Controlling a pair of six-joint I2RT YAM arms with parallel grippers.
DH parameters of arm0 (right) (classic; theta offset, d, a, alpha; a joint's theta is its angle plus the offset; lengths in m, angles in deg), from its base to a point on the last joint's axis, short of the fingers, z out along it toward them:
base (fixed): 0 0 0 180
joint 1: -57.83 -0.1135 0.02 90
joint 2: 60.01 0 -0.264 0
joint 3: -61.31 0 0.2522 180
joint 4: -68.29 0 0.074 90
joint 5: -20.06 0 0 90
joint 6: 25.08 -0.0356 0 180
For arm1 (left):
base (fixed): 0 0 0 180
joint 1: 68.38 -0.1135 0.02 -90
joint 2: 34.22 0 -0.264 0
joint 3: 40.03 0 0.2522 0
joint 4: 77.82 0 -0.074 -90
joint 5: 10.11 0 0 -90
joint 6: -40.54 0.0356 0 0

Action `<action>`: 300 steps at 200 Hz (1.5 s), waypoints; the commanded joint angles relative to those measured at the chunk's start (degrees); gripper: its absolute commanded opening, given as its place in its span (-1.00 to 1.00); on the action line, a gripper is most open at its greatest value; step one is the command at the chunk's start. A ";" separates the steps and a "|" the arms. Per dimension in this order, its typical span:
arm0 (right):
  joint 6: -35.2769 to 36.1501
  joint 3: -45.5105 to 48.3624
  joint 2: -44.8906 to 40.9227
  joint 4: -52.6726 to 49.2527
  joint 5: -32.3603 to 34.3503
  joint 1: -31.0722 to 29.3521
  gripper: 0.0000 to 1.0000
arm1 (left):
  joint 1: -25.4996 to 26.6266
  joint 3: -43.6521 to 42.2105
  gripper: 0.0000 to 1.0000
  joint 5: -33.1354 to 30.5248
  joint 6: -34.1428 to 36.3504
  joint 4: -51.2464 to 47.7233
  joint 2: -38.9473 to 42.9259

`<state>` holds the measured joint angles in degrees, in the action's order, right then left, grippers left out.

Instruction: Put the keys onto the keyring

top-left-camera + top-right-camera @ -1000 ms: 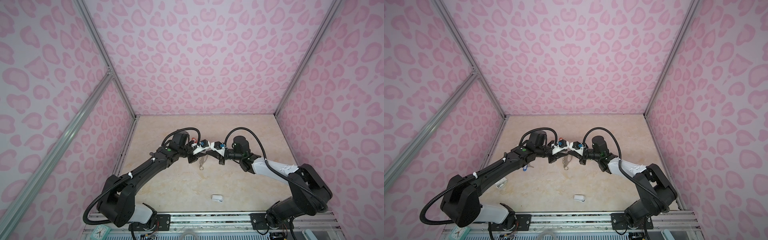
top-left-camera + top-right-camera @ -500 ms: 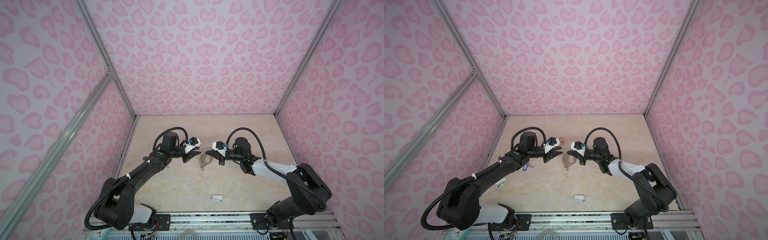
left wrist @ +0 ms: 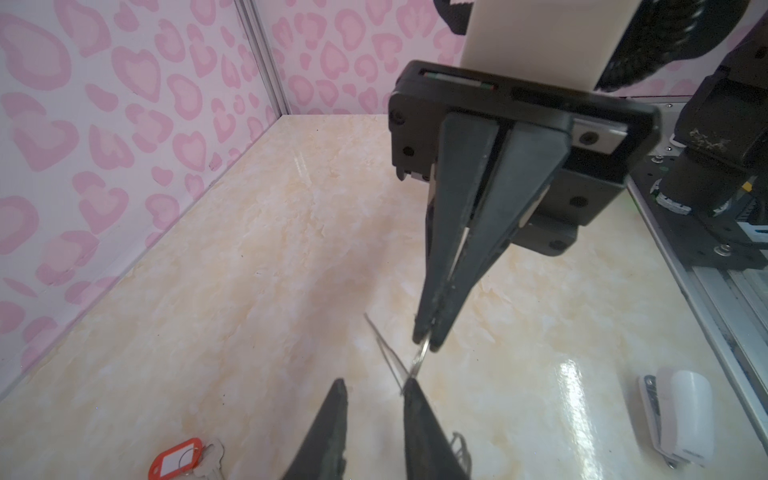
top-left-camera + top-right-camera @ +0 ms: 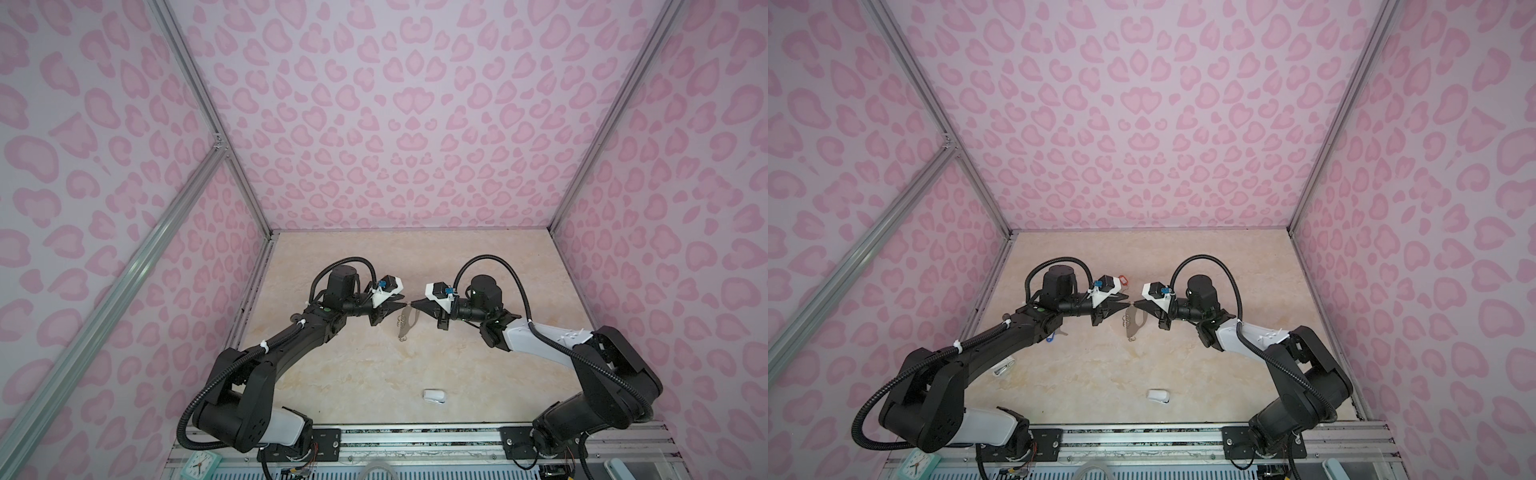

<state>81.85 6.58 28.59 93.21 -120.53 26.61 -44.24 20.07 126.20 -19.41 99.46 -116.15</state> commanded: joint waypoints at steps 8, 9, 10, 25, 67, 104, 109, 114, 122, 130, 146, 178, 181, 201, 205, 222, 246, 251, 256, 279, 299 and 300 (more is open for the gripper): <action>-0.78 -0.60 0.84 3.35 -0.53 0.06 -1.00 | 0.73 -0.29 -0.51 2.21 -0.20 1.99 -0.83; -0.81 -0.60 0.82 3.39 -0.55 0.04 -1.00 | 0.77 -0.29 -0.51 2.26 -0.22 2.02 -0.85; -0.83 -0.60 0.80 3.41 -0.51 0.03 -1.00 | 0.80 -0.29 -0.51 2.32 -0.24 2.08 -0.81; -1.10 -0.77 1.11 3.69 -0.61 0.03 -1.00 | 0.97 0.01 -0.54 2.69 -0.33 2.17 -1.06; -1.37 -0.78 1.33 4.48 -0.80 0.11 -1.00 | 1.00 0.82 -0.74 2.72 -0.47 1.96 -2.02; -1.03 -0.30 1.28 3.60 0.84 0.44 -0.79 | 1.30 2.47 -0.93 1.47 -0.73 0.37 -1.62; -0.74 -0.20 1.12 3.48 1.50 0.67 -0.70 | 1.48 2.74 -0.94 0.71 -0.54 0.21 -1.42; -0.32 -0.22 0.91 2.95 2.26 0.87 -0.61 | 1.65 3.06 -0.93 -0.10 -0.36 -0.77 -1.24; 1.11 -0.23 0.45 1.28 3.34 1.05 -0.51 | 1.99 3.59 -0.93 -1.57 0.11 -2.85 -1.03; 3.57 -0.32 -0.24 -1.06 4.11 1.08 -0.43 | 2.34 4.43 -0.93 -2.73 1.24 -5.26 -0.83; 8.37 -1.30 -1.58 -7.02 6.20 1.03 -0.38 | 3.55 6.80 -0.93 -6.25 3.93 -11.31 -1.01; 13.91 -2.95 -3.07 -14.99 6.99 1.08 -0.39 | 4.58 8.92 -0.93 -9.50 6.20 -16.66 -1.10; 14.06 -2.91 -3.15 -15.17 7.06 1.08 -0.39 | 4.60 9.01 -0.94 -9.67 6.37 -16.97 -1.09; 14.75 -2.71 -3.71 -15.29 7.60 1.12 -0.42 | 4.86 9.80 -0.94 -10.78 7.90 -18.72 -0.79; 15.00 -2.68 -3.79 -15.38 7.69 1.08 -0.43 | 4.86 9.93 -0.93 -10.80 8.28 -19.21 -0.79; 15.62 -2.79 -4.22 -16.11 7.71 1.14 -0.46 | 5.04 10.64 -0.94 -10.92 9.42 -20.42 -0.60; 15.91 -3.27 -4.20 -16.84 6.71 1.06 -0.50 | 5.38 11.29 -0.93 -10.53 11.02 -21.71 -0.38; 15.77 -3.24 -4.18 -16.78 6.46 1.08 -0.50 | 5.43 11.31 -0.93 -10.67 11.29 -21.85 -0.37; 15.70 -3.36 -4.15 -16.75 6.18 1.04 -0.51 | 5.48 11.39 -0.94 -10.73 11.55 -22.01 -0.42; 15.59 -3.68 -3.95 -16.75 5.69 0.46 -0.54 | 5.74 11.75 -0.94 -10.70 12.95 -22.89 -0.42; 15.51 -3.93 -3.96 -16.70 5.69 0.24 -0.56 | 5.87 12.27 -0.94 -10.78 14.04 -23.58 -0.44; 15.55 -3.94 -3.96 -16.70 5.64 0.22 -0.56 | 5.90 12.28 -0.93 -10.79 14.02 -23.56 -0.43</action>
<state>97.08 2.97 24.44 76.90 -113.90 27.07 -38.40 31.22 115.29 -7.70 77.30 -117.33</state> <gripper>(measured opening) 0.225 0.053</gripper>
